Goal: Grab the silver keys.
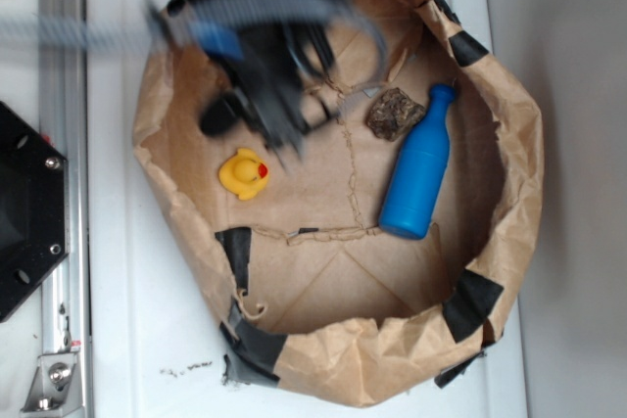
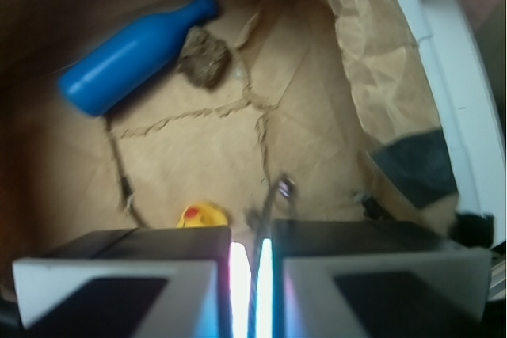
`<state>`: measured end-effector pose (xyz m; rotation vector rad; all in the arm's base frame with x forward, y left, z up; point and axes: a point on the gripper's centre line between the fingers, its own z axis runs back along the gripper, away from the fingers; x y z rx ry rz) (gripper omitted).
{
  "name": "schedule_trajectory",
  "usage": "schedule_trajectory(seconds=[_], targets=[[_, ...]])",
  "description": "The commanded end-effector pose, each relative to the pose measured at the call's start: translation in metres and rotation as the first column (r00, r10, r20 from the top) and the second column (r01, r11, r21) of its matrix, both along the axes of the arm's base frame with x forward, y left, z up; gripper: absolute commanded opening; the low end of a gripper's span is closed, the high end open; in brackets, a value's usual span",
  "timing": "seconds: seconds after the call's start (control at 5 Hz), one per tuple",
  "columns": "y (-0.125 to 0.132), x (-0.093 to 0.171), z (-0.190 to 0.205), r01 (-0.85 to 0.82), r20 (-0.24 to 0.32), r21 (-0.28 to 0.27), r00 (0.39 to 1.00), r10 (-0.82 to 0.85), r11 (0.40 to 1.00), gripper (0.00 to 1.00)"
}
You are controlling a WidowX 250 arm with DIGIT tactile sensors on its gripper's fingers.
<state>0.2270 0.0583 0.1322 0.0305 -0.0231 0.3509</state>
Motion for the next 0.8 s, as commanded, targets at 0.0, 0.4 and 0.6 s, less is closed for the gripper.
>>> schedule_trajectory(seconds=[0.0,0.4,0.6], targets=[[-0.022,0.02,-0.007,-0.012,0.014,0.103,1.0,0.011,0.995,0.0],[-0.03,0.014,-0.017,0.014,0.056,0.114,0.998,-0.02,0.993,0.0],[-0.029,0.017,-0.02,-0.014,0.066,0.135,0.998,0.005,0.991,0.0]])
